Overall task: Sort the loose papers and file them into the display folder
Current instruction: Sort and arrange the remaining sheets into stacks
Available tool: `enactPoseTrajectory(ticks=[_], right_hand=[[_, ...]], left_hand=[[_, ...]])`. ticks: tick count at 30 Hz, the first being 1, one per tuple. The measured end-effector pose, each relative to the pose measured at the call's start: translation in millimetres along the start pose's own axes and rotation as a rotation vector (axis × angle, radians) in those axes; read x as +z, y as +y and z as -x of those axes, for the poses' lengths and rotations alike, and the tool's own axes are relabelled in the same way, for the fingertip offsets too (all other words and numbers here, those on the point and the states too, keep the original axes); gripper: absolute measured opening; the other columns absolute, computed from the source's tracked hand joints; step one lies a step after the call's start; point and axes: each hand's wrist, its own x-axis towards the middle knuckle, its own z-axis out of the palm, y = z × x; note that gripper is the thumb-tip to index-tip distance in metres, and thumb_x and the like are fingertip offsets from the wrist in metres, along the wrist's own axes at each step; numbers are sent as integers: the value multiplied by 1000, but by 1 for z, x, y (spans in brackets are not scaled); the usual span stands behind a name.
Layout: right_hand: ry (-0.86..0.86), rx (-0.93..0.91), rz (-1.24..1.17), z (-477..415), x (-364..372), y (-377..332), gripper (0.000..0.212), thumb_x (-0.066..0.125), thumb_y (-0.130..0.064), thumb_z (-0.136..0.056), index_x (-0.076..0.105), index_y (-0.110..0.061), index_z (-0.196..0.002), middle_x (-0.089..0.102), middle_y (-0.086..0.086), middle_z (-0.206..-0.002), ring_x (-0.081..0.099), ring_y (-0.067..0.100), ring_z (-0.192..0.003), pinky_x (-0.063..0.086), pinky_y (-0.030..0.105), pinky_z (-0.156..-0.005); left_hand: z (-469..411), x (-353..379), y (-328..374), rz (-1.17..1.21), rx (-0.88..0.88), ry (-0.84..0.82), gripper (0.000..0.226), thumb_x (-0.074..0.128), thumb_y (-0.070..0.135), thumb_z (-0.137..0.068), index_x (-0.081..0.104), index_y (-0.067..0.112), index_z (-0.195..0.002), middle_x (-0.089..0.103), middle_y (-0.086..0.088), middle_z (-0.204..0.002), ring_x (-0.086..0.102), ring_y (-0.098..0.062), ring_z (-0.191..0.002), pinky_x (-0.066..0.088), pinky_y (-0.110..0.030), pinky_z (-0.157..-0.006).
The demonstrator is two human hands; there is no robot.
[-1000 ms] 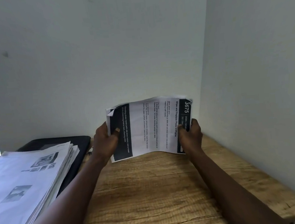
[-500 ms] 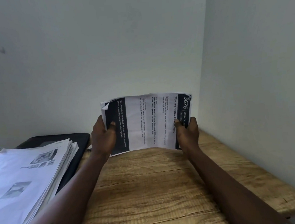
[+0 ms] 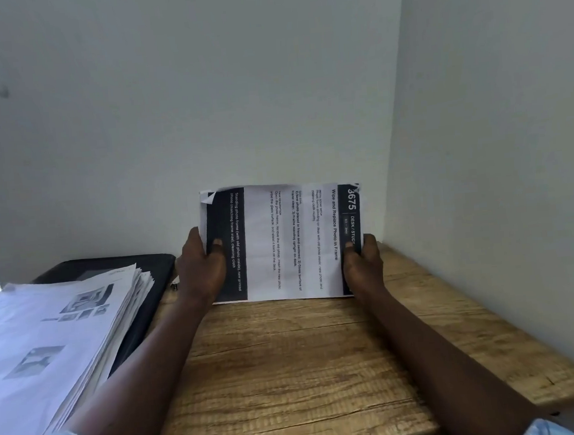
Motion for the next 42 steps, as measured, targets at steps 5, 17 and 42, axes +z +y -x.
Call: enactPoseTrajectory(ticks=[5, 17, 42], right_hand=[[34, -42, 17, 2, 3, -3, 23, 43, -16, -108, 48, -10, -129, 61, 1, -111, 57, 14, -89, 40, 18, -63], [39, 47, -77, 11, 9, 0, 15, 38, -21, -107, 42, -15, -120, 62, 4, -104, 59, 25, -91, 45, 36, -74], [123, -4, 14, -34, 19, -17, 20, 51, -31, -103, 67, -18, -107, 71, 0, -97, 66, 28, -96, 53, 42, -87]], left_hand=[[3, 3, 10, -132, 105, 115, 8, 48, 8, -100, 51, 5, -106, 57, 6, -81, 56, -31, -81, 43, -40, -72], [10, 7, -1, 288, -59, 85, 21, 48, 9, -102, 64, 23, -102, 69, 7, -96, 63, -15, -91, 49, -40, -85], [14, -5, 22, -211, -128, 197, 15, 41, 15, -94, 53, 8, -92, 61, -8, -94, 51, -34, -87, 36, -39, -74]])
